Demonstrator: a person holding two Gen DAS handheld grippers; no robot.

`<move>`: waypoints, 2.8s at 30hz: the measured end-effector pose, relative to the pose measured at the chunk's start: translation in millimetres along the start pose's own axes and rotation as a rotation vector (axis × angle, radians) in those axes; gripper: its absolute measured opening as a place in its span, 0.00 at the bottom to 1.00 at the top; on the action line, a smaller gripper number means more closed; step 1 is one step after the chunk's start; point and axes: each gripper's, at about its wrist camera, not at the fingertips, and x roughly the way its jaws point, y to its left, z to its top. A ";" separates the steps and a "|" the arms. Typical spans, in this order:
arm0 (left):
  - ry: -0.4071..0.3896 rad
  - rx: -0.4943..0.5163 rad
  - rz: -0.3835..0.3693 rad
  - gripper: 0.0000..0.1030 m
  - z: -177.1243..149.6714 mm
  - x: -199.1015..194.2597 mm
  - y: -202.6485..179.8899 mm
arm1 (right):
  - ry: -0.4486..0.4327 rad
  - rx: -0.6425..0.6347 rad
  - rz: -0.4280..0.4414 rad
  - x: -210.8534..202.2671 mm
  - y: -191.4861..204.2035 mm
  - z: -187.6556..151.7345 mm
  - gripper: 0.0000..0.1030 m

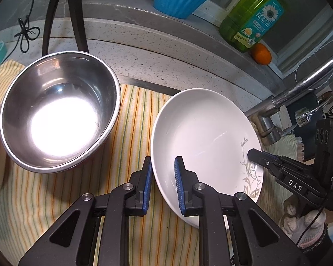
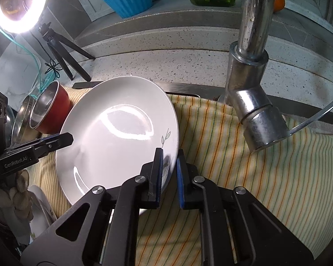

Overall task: Organize plates and bowls
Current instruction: 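Grasp the white branch-pattern plate rim with both grippers and lift it, then lower the white branch-pattern plate onto the rose plate stack, then open both grippers to release the plate rim and pull back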

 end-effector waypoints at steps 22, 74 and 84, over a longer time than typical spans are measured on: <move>-0.093 0.012 -0.037 0.17 -12.2 -72.7 2.5 | -0.106 -0.047 0.034 -67.8 46.3 -9.8 0.11; 0.028 0.008 -0.081 0.17 -154.3 -150.6 91.6 | 0.041 -0.034 0.025 -86.0 172.5 -188.9 0.13; 0.037 0.027 -0.061 0.17 -157.9 -143.4 89.4 | 0.065 -0.039 0.005 -77.3 170.9 -192.0 0.13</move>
